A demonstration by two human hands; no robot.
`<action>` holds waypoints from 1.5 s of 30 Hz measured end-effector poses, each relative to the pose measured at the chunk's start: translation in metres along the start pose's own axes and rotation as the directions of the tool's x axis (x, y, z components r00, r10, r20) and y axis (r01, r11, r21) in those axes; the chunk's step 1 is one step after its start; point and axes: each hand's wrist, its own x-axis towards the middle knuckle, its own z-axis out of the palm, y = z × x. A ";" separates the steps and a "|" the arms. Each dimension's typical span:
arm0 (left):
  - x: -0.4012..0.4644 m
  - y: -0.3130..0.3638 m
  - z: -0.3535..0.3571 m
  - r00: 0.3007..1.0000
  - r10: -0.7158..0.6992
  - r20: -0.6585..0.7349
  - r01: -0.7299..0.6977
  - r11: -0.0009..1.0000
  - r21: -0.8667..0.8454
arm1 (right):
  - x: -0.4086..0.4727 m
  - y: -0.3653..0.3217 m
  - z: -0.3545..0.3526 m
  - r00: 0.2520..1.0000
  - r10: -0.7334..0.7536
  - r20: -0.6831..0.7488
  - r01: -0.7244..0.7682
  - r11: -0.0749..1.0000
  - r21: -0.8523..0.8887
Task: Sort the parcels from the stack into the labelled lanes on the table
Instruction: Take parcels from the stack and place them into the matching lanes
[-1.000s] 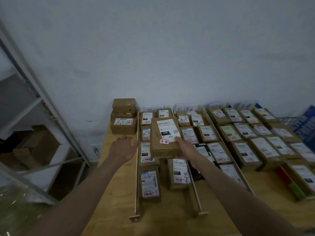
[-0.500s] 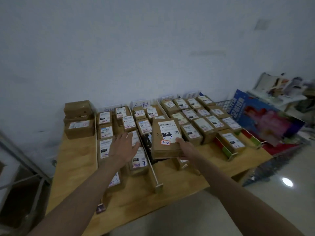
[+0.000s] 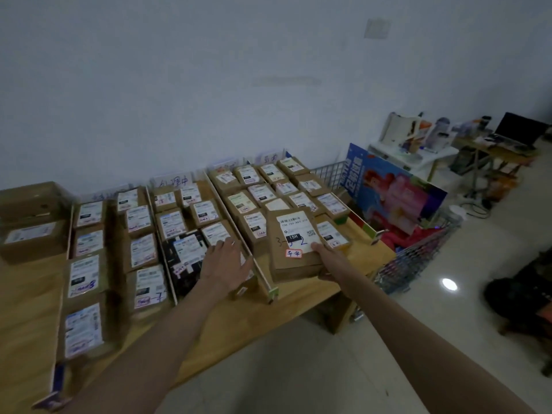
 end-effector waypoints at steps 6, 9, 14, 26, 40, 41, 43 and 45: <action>0.027 0.089 0.027 1.000 -0.010 0.025 0.011 0.998 -0.062 | 0.038 0.025 -0.093 0.999 0.051 -0.016 -0.051 0.999 -0.012; 0.042 0.121 0.036 1.000 -0.006 0.022 0.008 0.996 -0.091 | 0.054 0.035 -0.130 0.998 0.056 -0.016 -0.056 0.998 -0.016; 0.079 0.163 0.049 1.000 0.024 0.016 -0.022 0.994 -0.106 | 0.092 0.042 -0.177 0.997 0.061 -0.044 -0.061 0.998 -0.009; 0.201 0.229 0.098 0.998 0.043 0.054 -0.034 0.989 -0.146 | 0.198 0.027 -0.243 0.980 0.076 -0.183 -0.095 0.990 -0.100; 0.269 0.262 0.134 0.972 -0.039 0.231 0.063 0.993 -0.099 | 0.299 0.017 -0.280 0.992 0.106 -0.064 -0.119 0.960 -0.255; 0.271 0.265 0.136 0.970 -0.052 0.239 0.078 0.992 -0.100 | 0.306 0.015 -0.282 0.993 0.108 -0.047 -0.117 0.959 -0.258; 0.273 0.272 0.140 0.964 -0.077 0.256 0.107 0.988 -0.107 | 0.320 0.012 -0.286 0.994 0.106 -0.018 -0.107 0.955 -0.276; 0.275 0.279 0.144 0.959 -0.108 0.261 0.141 0.984 -0.113 | 0.332 0.009 -0.288 0.994 0.103 0.025 -0.090 0.946 -0.310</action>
